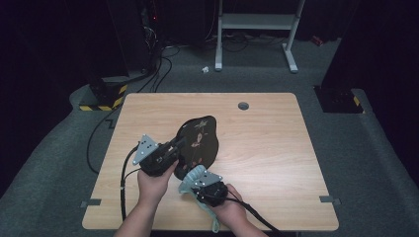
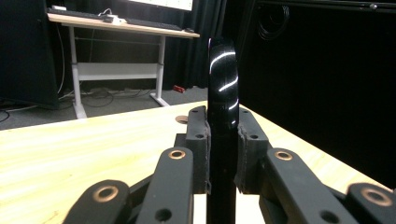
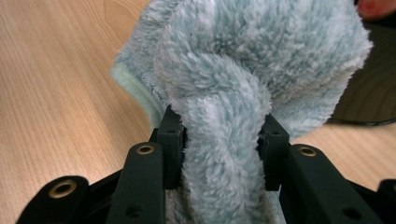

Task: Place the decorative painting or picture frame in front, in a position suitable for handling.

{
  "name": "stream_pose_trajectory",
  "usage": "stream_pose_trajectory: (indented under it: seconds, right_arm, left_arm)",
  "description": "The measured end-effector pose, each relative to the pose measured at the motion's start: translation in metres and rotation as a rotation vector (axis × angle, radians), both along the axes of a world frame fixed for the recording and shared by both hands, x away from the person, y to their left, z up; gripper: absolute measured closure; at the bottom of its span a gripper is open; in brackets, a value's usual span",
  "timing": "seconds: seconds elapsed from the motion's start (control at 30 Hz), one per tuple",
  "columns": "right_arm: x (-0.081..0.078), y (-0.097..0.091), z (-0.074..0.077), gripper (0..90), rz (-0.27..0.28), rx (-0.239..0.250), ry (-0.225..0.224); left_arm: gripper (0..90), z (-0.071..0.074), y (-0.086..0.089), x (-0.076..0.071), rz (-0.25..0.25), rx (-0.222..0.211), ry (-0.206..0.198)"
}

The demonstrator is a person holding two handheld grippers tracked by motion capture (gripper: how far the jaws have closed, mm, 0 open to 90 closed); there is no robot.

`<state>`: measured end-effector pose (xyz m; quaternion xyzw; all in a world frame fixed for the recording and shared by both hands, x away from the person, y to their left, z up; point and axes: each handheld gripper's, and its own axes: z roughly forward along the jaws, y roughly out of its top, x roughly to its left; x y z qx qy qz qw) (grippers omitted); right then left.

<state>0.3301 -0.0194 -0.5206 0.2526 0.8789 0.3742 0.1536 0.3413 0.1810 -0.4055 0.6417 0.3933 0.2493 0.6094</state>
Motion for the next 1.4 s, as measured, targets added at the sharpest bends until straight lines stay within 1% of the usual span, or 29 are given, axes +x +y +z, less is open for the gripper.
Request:
stream_pose_trajectory:
  seconds: [0.03,0.07,0.1,0.17,0.3,0.4,0.43,0.53,0.63,0.7,0.77,0.87,0.93,0.97,1.0,1.03,1.1,1.17,1.2,1.27,1.3,1.37,1.4]
  right_arm:
    - [0.000,0.000,0.001,62.3,-0.002,-0.001,0.002]
    - [-0.001,0.002,0.004,62.2,0.000,-0.016,-0.008]
    - [-0.003,0.004,0.008,62.2,-0.003,-0.011,-0.011]
    - [-0.004,0.006,0.017,62.2,0.000,0.012,-0.035]
    - [-0.006,0.012,0.042,62.1,0.004,0.039,-0.083]
    - [-0.006,0.015,0.062,62.1,0.004,0.081,-0.120]
    - [-0.006,0.015,0.067,62.1,0.004,0.087,-0.128]
    - [-0.006,0.015,0.081,62.0,-0.002,0.118,-0.149]
    - [-0.006,0.015,0.089,62.2,0.003,0.139,-0.170]
    - [-0.007,0.016,0.087,62.3,0.003,0.136,-0.171]
    - [-0.009,0.017,0.080,62.5,0.010,0.122,-0.159]
    - [-0.012,0.019,0.062,62.7,0.022,0.083,-0.147]
    - [-0.014,0.020,0.047,62.7,0.030,0.049,-0.129]
    - [-0.014,0.020,0.042,62.8,0.029,0.040,-0.122]
    - [-0.014,0.019,0.036,62.8,0.033,0.027,-0.111]
    - [-0.014,0.018,0.030,62.8,0.028,0.017,-0.090]
    - [-0.011,0.016,0.019,62.8,0.030,-0.014,-0.072]
    - [-0.006,0.012,0.009,62.7,0.025,-0.027,-0.031]
    - [-0.003,0.009,0.003,62.7,0.027,-0.031,0.003]
    - [0.000,0.005,0.001,62.7,0.024,-0.001,0.018]
    - [-0.001,0.004,0.001,62.6,0.022,-0.001,0.019]
    - [-0.002,0.005,0.002,62.6,0.025,-0.015,0.007]
    - [-0.002,0.006,0.003,62.6,0.019,-0.013,0.011]
  left_arm:
    - [78.6,0.000,0.000,0.000,0.000,0.003,0.000]
    - [78.6,0.000,0.000,0.000,0.000,-0.001,0.000]
    - [78.6,0.000,0.000,0.000,0.000,-0.001,0.001]
    - [78.6,0.000,0.000,0.000,0.001,0.001,0.004]
    - [78.6,0.000,0.001,0.001,0.004,0.000,0.005]
    - [78.7,0.000,0.001,0.000,0.006,0.001,0.004]
    - [78.7,0.000,0.002,0.000,0.006,0.002,0.004]
    - [78.7,0.000,0.001,0.000,0.005,0.003,0.004]
    - [78.7,0.001,0.001,0.000,0.004,0.005,0.006]
    - [78.7,0.001,0.001,0.000,0.005,0.004,0.007]
    - [78.7,0.001,0.001,0.000,0.005,0.003,0.009]
    - [78.7,0.001,0.002,0.001,0.005,0.003,0.012]
    - [78.7,0.001,0.001,0.001,0.003,0.003,0.010]
    - [78.7,0.001,0.001,0.001,0.002,0.003,0.010]
    - [78.7,0.001,0.001,0.000,0.002,0.005,0.011]
    - [78.7,0.001,0.001,0.001,0.002,0.004,0.011]
    - [78.6,0.001,0.001,0.000,0.001,0.005,0.011]
    - [78.7,0.001,0.001,0.000,0.000,0.006,0.011]
    - [78.6,0.001,0.001,0.000,0.000,0.005,0.011]
    - [78.7,0.001,0.001,0.000,0.000,0.005,0.010]
    - [78.6,0.001,0.001,0.001,-0.001,0.005,0.010]
    - [78.6,0.001,0.001,0.001,0.000,0.004,0.009]
    - [78.6,0.001,0.001,0.001,0.000,0.005,0.010]
